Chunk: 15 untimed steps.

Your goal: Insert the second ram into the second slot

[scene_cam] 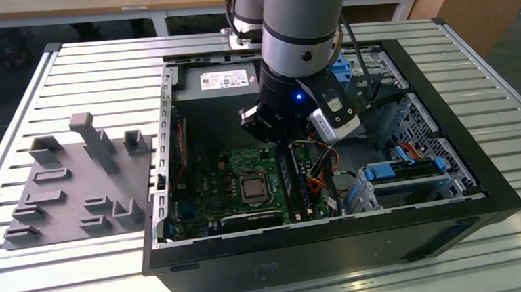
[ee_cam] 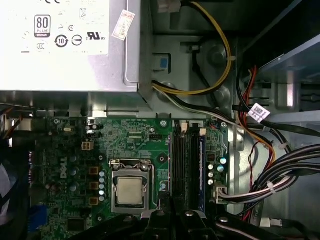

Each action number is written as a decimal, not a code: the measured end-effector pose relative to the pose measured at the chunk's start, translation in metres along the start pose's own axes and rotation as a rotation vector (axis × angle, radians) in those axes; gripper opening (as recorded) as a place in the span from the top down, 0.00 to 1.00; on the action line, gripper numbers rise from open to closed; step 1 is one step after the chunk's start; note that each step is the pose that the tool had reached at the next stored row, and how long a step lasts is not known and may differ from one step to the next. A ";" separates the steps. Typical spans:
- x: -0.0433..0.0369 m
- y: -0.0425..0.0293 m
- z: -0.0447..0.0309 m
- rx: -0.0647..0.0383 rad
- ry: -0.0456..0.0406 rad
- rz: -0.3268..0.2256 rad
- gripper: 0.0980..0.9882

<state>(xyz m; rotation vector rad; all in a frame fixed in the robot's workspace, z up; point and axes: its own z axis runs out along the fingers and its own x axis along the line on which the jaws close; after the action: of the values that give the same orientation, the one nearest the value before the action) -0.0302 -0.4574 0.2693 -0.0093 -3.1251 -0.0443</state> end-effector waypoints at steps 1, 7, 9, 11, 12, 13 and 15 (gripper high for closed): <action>0.0000 -0.0001 0.0004 0.000 0.0001 0.000 0.96; -0.0033 -0.0008 0.0057 -0.002 0.0019 0.004 0.96; -0.0036 -0.0010 0.0072 -0.002 0.0020 0.007 0.96; -0.0041 -0.0010 0.0086 -0.002 0.0018 0.012 0.96; -0.0044 -0.0010 0.0092 -0.002 0.0017 0.015 0.96; -0.0048 -0.0011 0.0098 -0.002 0.0017 0.017 0.96; -0.0053 -0.0011 0.0117 -0.002 0.0016 0.018 0.96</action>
<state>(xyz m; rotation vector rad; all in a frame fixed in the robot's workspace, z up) -0.0251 -0.4582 0.2576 -0.0375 -3.1230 -0.0476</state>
